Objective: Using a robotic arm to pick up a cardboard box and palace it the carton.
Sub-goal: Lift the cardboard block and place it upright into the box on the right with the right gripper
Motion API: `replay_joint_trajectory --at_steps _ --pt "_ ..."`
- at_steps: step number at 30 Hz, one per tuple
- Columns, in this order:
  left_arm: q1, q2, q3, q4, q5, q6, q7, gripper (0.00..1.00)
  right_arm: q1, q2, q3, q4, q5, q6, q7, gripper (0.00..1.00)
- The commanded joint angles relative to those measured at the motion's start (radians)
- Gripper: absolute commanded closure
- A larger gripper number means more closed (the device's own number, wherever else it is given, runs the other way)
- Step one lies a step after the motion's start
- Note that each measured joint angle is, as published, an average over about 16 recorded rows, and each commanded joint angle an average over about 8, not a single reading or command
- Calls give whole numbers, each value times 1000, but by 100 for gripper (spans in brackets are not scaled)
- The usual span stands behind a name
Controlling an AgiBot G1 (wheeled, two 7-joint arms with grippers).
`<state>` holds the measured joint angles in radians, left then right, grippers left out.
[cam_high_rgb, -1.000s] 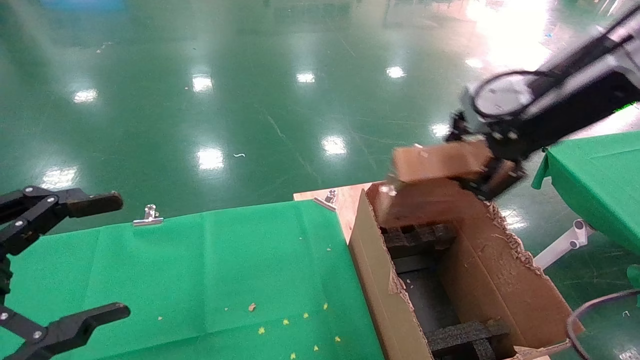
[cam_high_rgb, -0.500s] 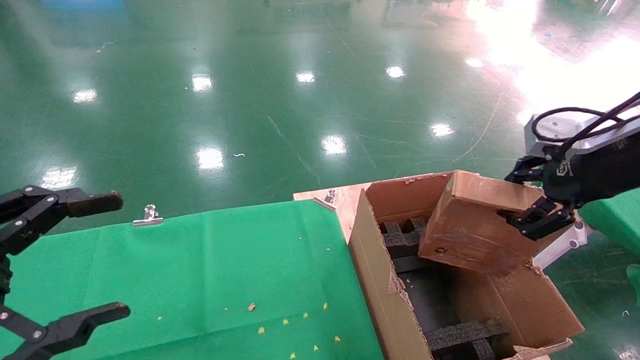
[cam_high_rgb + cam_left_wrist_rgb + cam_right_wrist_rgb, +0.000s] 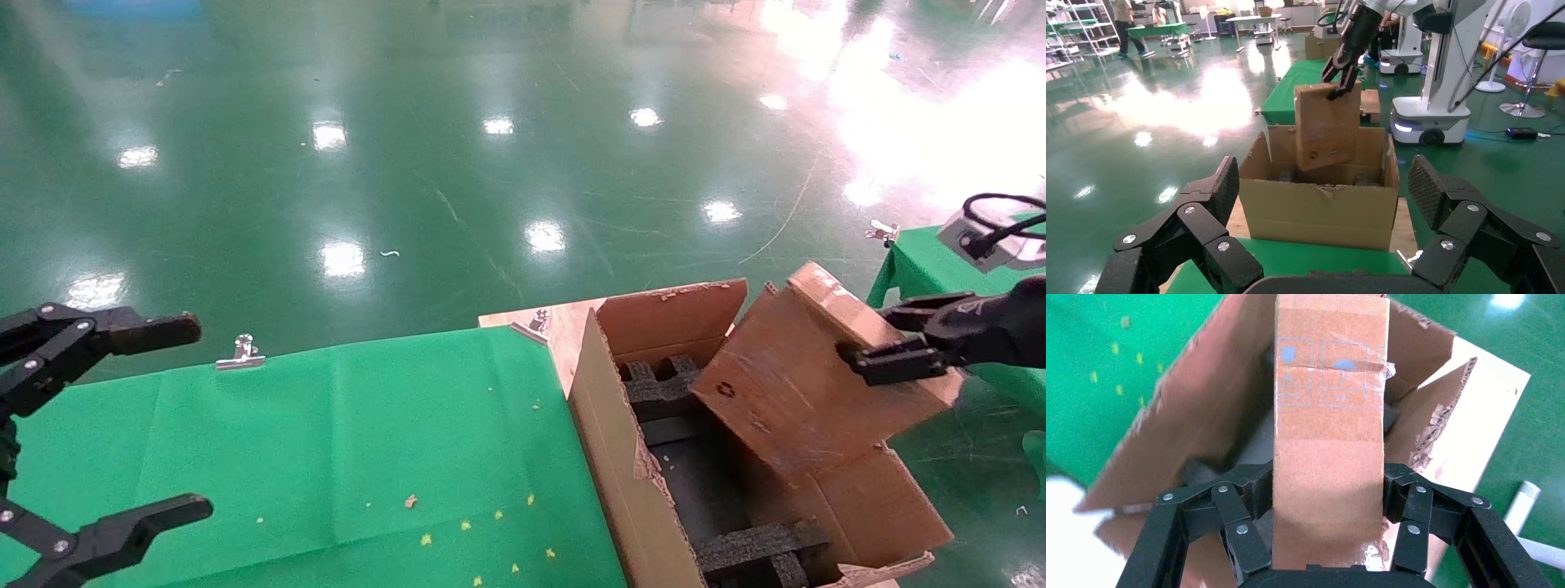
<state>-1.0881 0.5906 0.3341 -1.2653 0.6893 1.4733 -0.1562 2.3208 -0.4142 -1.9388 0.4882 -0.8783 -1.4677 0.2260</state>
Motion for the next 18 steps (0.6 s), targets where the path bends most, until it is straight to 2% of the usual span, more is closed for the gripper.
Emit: replay_joint_trajectory --at_steps 1,6,13,18 --pt "0 0 0 0 0 0 0 0 -21 32 12 -1 40 19 23 100" --pt "0 0 0 0 0 0 0 0 -38 60 20 6 77 29 33 100" --pt "0 0 0 0 0 0 0 0 -32 43 18 6 60 28 28 100" --pt "0 0 0 0 0 0 0 0 -61 30 8 5 61 79 98 100"
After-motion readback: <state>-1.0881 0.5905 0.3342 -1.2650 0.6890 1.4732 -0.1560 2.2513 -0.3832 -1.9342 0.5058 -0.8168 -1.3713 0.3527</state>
